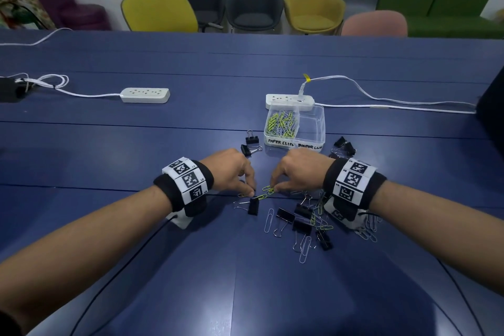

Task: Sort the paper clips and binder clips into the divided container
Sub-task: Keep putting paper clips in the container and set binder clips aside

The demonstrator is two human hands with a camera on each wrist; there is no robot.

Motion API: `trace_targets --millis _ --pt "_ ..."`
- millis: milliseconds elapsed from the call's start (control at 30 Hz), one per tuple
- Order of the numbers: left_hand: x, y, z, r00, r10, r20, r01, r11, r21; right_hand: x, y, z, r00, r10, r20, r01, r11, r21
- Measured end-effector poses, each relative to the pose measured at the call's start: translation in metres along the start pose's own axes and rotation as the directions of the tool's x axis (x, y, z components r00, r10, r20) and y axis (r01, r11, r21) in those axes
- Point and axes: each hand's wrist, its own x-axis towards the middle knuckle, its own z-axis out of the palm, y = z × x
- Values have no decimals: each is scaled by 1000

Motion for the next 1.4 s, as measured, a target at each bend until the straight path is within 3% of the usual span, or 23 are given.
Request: trace_targets --millis 133,233,333,433,467,500,567,600,667,733,833,933,1033,1100,1167,1200,1267,1300,1400 --pt "-4 -3 -2 998 -30 -56 31 999 14 -1 -4 0 999 9 -30 -10 999 -39" --pt "-11 -4 -7 999 -48 5 48 999 18 -1 -1 1 998 53 -33 -53 998 21" --pt "-15 -2 -4 996 -65 55 62 997 39 -2 6 -1 988 149 -38 -138 968 210" --pt "-13 2 -1 994 -62 91 59 998 34 0 11 -8 965 261 -1 -228 846 482" --pt "-12 2 -1 993 -66 99 65 998 20 0 14 -8 954 293 61 -271 757 595" --pt "-11 3 -1 991 -75 109 75 997 5 1 16 -9 937 309 160 -325 609 724" --pt "-10 6 -2 983 -103 152 105 994 -3 1 21 -9 915 246 320 -369 185 911" --pt "-10 8 -1 976 -113 184 113 994 10 0 23 -10 921 184 344 -348 -10 937" --pt "-10 12 2 959 -134 248 128 991 39 -4 25 -11 945 105 309 -271 -275 922" --pt "-11 15 3 948 -161 274 173 985 -18 -8 26 -12 966 71 247 -194 -432 881" --pt "-10 13 -1 961 -168 221 229 930 -289 -8 24 -9 971 82 225 -159 -484 861" --pt "-9 16 -9 964 -202 173 265 668 -696 -3 19 -2 941 131 311 -234 -410 882" --pt "-8 14 -14 970 -198 141 222 491 -842 -1 13 -2 893 230 386 -341 -213 916" --pt "-10 12 -14 976 -162 146 206 465 -861 -1 10 -6 861 316 400 -402 -60 914" --pt "-12 6 -10 980 -129 154 199 500 -843 -2 8 -12 838 410 359 -444 131 886" --pt "-13 5 -8 980 -118 163 200 525 -827 -3 6 -16 847 441 295 -450 301 841" --pt "-13 3 -5 976 -122 182 219 546 -809 -7 6 -17 904 410 122 -398 700 593" --pt "-12 4 -5 971 -149 188 239 544 -804 -8 7 -16 930 362 63 -352 827 439" --pt "-10 12 -10 933 -303 196 336 534 -776 -8 6 -10 958 281 57 -286 927 243"
